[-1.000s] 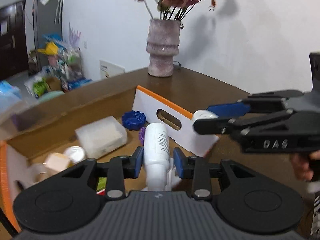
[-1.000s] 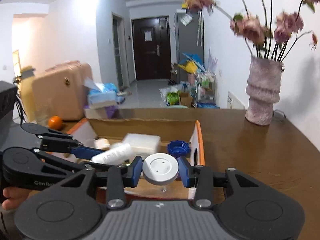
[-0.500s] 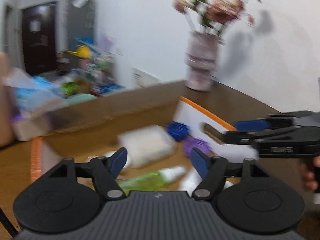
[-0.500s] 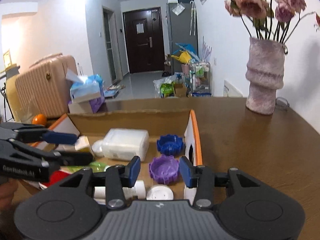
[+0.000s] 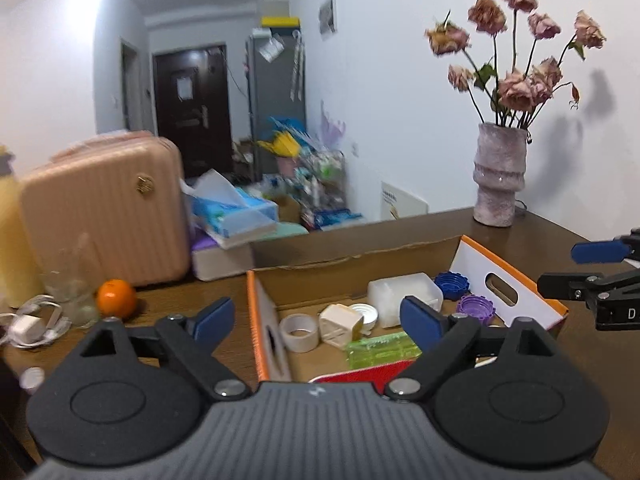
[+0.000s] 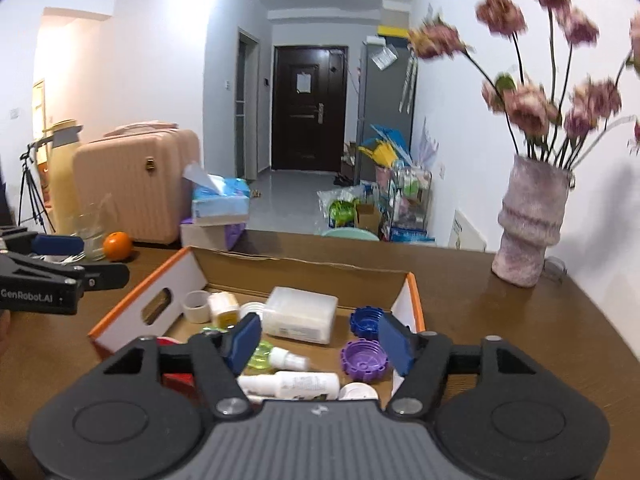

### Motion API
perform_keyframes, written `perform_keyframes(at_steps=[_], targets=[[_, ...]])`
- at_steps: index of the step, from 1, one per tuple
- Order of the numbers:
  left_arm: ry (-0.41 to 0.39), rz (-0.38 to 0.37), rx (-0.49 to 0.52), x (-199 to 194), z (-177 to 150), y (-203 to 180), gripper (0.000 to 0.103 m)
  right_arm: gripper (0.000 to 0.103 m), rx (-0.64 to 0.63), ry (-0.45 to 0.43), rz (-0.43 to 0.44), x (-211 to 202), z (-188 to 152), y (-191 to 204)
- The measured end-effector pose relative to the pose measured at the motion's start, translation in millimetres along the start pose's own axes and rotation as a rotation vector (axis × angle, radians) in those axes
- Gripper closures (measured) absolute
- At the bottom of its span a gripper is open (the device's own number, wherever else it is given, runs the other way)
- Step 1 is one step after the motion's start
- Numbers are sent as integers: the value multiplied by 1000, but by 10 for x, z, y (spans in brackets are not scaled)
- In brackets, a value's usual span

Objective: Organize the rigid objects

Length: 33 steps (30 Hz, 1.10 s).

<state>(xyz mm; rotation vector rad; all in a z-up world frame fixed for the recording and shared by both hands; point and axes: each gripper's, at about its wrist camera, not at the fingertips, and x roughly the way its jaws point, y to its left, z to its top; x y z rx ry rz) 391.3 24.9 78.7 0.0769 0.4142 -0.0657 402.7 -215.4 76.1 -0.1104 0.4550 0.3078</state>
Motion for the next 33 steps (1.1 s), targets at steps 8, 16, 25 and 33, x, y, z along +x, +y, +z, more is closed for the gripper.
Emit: perform_keyframes(at_steps=[8,16,25,33], targets=[[-105,23,-53,-820,-337,-69,0,24,15,-73,-37,-498,-287,261],[-158,32,-80,-1479,-711,-142,0,16,41,-160,-34,-1001,-663,452],[-199,19,-75,-2013,-1012,-249,0,13,84,-184,-66,-1547,-959,653],[-277,11,-98,-2672,-1525,-330,0,9,32,-199,-78,-2263,-1454,1037]])
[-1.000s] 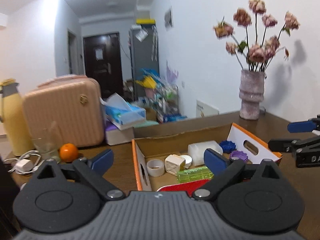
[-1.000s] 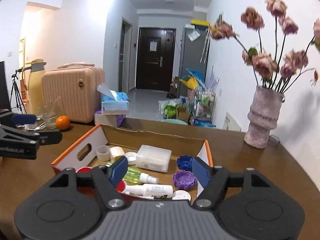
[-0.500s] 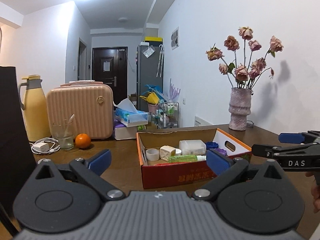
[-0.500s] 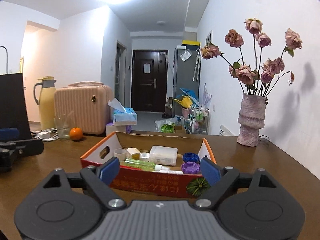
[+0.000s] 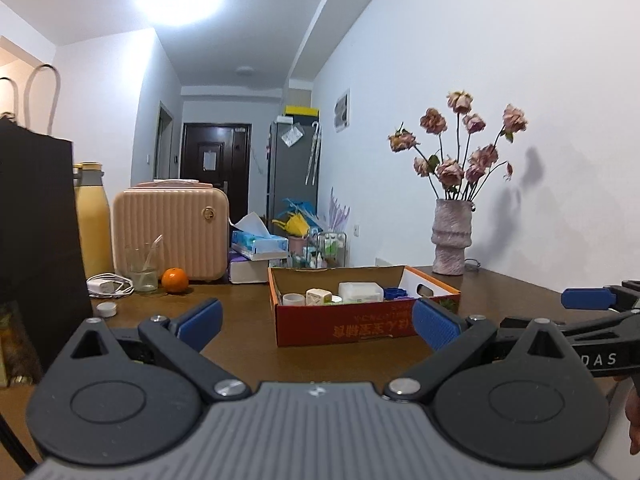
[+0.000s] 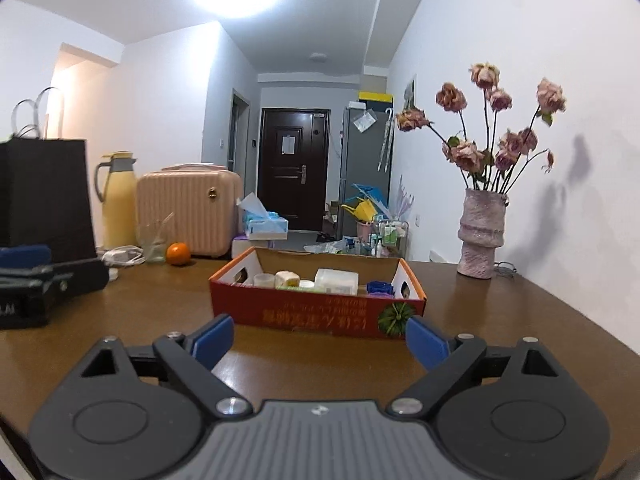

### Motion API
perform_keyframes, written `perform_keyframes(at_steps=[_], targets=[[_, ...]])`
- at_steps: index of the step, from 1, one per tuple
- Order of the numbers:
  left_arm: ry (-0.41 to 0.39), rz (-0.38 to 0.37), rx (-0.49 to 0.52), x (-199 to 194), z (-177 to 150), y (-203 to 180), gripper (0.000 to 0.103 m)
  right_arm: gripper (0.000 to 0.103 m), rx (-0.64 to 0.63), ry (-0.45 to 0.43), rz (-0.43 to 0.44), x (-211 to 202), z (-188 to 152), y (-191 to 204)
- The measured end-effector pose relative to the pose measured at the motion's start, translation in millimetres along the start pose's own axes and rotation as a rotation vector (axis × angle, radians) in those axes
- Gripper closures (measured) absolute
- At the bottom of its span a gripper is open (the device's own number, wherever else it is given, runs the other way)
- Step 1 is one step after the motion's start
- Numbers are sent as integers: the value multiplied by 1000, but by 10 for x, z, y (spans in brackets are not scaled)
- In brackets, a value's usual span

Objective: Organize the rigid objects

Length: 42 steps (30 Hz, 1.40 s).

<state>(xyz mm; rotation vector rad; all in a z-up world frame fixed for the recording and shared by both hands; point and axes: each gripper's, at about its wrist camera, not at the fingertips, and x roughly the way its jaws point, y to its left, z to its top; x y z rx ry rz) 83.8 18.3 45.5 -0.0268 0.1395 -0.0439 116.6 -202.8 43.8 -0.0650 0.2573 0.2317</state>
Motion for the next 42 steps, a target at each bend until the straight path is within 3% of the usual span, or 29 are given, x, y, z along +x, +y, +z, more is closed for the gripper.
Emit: perform_keyframes(at_steps=[5,12,22,27,30,42], targets=[[35,53,27,-394,-333,-84,0,9,-1,-4,-1,-404,-235,211],[71,37,82,-678,-497,-81,0,9,15,-2,32,-836,-549,454],[29,17,115,-727,-443,-186,0,9,65,4,-47,-938,-613,332],[35,18,115,-709,-445,-181,0,9,52,7,-42,-921,-613,354],[36,19,113,-699,-436,-183,0,2,50,2,-42,-918,-598,355],[39,18,112,-695,-432,-188,0,1,50,-1,-45,-919,-597,359]])
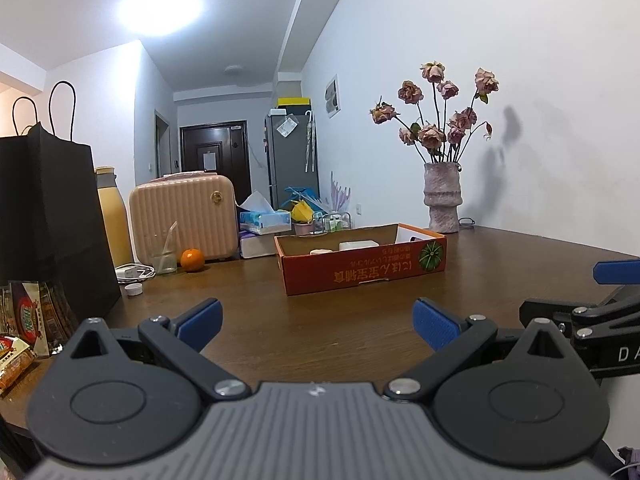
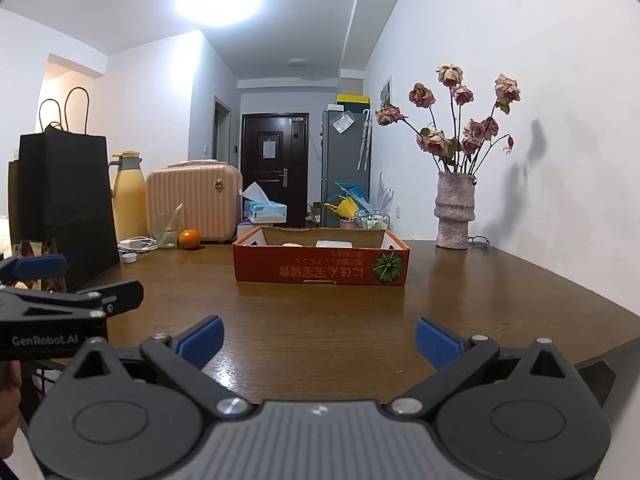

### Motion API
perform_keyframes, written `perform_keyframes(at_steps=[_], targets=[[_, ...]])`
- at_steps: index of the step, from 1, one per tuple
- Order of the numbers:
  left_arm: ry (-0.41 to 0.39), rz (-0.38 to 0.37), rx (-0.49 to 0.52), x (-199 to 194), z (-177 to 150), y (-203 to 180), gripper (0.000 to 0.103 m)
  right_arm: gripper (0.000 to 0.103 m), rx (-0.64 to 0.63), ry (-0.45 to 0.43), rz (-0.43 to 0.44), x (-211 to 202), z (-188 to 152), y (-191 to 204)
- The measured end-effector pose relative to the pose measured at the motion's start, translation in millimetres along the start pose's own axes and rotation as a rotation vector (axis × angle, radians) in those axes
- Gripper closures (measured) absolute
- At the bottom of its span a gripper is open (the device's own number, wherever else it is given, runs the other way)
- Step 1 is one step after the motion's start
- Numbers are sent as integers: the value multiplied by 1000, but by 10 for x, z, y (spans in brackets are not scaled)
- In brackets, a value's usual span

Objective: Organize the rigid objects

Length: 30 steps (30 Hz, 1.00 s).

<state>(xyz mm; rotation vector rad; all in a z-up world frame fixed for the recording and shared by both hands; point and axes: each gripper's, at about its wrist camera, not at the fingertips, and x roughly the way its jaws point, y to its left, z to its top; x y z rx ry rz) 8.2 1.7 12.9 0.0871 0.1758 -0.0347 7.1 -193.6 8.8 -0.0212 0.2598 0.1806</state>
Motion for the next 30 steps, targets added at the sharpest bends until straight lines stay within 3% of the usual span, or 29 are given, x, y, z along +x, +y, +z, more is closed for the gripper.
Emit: perform_keyframes(at_steps=[30], targets=[[-2,0,2,10,-3,8,0,1,-5,1,6,3,-3,1]])
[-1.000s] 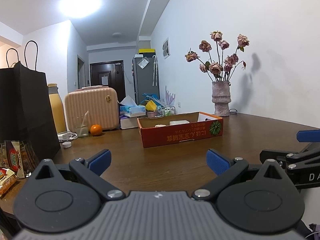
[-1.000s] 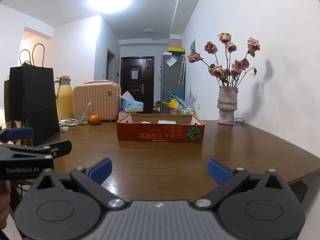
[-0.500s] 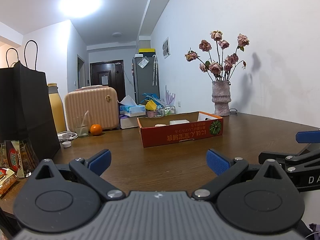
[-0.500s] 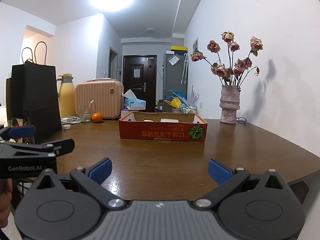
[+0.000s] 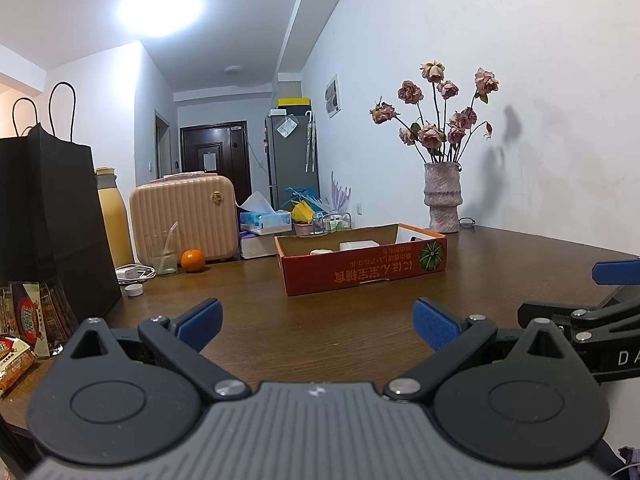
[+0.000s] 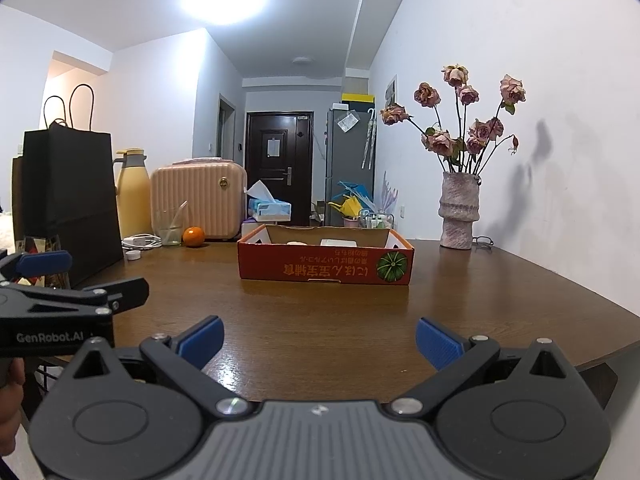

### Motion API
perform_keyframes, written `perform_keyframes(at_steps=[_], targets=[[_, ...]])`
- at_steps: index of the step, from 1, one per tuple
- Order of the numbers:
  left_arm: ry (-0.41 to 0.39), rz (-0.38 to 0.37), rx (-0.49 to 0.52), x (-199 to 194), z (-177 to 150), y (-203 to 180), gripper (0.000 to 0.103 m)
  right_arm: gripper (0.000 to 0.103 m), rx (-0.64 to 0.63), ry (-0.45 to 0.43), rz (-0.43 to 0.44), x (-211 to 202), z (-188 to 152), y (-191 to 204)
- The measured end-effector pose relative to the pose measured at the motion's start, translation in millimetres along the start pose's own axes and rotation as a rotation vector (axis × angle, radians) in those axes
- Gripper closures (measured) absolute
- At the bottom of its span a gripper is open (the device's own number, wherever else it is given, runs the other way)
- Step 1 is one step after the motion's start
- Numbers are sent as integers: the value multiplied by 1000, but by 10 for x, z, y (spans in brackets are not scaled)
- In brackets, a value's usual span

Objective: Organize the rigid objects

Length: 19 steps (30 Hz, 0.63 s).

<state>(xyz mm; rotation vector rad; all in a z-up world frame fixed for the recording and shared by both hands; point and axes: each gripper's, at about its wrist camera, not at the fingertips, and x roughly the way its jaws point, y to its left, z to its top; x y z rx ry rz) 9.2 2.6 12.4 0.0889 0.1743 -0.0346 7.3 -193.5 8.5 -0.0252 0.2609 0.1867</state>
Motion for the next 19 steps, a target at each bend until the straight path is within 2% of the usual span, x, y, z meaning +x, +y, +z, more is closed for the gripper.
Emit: perform_keyframes(at_steps=[12,17,19], targets=[[11,-11,-9,23,-15,10,0,1,1,0,-1,-10,-2,1],[3,12,-6,19,-24,-2,0,1,2,2,-1,-10,2,-1],[2,-6,7,9,-40,-22,0,0,4,3,-1,-7,0,-4]])
